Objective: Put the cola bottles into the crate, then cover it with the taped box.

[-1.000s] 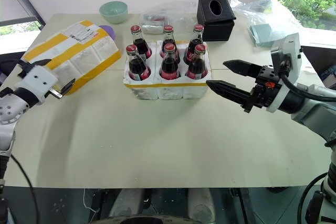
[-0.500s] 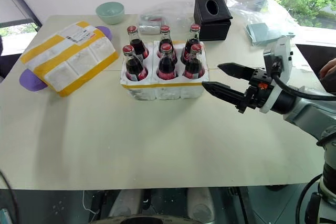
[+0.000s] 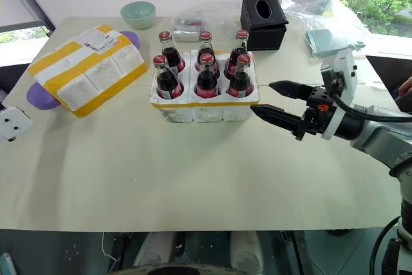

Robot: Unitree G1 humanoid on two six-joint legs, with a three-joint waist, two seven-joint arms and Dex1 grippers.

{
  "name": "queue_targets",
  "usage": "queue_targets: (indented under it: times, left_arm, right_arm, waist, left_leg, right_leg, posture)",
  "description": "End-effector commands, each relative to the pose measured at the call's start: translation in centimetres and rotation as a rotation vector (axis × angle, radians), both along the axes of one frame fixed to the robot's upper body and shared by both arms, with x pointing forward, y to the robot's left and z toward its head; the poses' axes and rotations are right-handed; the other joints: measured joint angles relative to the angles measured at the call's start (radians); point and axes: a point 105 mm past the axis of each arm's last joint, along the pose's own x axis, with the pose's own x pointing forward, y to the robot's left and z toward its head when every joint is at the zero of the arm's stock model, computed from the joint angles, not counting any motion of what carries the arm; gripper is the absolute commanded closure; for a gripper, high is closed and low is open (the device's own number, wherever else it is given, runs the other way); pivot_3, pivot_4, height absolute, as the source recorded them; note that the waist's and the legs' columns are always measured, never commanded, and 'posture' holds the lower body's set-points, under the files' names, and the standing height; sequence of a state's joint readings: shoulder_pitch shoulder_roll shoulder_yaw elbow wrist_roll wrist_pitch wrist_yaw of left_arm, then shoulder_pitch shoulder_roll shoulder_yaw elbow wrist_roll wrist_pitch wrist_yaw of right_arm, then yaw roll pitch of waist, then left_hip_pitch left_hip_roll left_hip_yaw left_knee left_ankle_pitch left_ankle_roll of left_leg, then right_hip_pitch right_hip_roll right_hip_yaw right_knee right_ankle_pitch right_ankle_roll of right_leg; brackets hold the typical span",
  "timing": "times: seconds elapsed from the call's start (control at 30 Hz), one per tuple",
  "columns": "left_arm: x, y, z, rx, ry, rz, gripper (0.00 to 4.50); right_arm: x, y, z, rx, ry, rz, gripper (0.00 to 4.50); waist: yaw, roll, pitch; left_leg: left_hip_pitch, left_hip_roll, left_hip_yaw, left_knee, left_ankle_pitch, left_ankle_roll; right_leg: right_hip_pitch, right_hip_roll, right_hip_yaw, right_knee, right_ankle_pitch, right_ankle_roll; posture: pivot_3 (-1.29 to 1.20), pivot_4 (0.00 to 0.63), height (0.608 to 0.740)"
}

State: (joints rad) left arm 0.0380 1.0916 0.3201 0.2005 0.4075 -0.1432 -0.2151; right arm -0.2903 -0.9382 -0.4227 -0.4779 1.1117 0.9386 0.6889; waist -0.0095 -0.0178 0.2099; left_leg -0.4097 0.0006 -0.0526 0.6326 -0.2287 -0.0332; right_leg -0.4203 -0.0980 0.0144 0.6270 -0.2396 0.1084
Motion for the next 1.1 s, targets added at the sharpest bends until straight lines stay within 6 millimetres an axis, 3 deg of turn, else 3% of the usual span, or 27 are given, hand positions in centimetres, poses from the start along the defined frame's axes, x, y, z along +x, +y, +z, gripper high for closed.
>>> queue_targets:
  times: [0.03, 0.37, 0.7, 1.1]
  left_arm:
    - [0.9, -0.2, -0.2, 0.021, -0.002, -0.007, 0.00]
    - [4.1, -0.5, -2.8, -0.005, 0.013, -0.004, 0.00]
    - [7.7, -0.6, -3.3, -0.026, -0.008, 0.029, 0.00]
    - [8.6, 0.5, -3.3, -0.027, -0.021, 0.118, 0.00]
  right_arm:
    - [-0.9, 0.2, 1.7, -0.026, -0.084, 0.024, 0.07]
    - [-1.4, 0.1, 2.2, -0.033, -0.103, -0.009, 0.07]
    - [-1.6, -0.6, 2.5, -0.040, -0.121, -0.053, 0.07]
    - [-1.9, -1.0, 2.4, -0.030, -0.136, -0.098, 0.07]
  waist:
    - [-0.001, 0.000, 0.000]
    - [-0.001, -0.001, -0.001]
    - [-0.001, -0.003, -0.001]
    - [-0.002, -0.003, -0.002]
  left_leg:
    - [0.000, 0.000, 0.000, 0.000, 0.000, 0.000]
    - [0.000, 0.000, 0.000, 0.000, 0.000, 0.000]
    - [0.000, 0.000, 0.000, 0.002, 0.001, 0.000]
    - [0.000, 0.000, 0.000, 0.003, 0.001, -0.001]
  right_leg:
    - [0.000, 0.000, 0.000, 0.000, 0.000, 0.000]
    - [0.000, 0.001, 0.000, 0.002, 0.003, 0.005]
    - [0.000, 0.001, 0.000, 0.003, 0.004, 0.007]
    - [0.000, 0.001, 0.000, 0.004, 0.004, 0.008]
  posture:
    - [0.00, 0.150, 0.739]
    - [0.00, 0.150, 0.739]
    - [0.00, 0.150, 0.739]
    - [0.00, 0.150, 0.739]
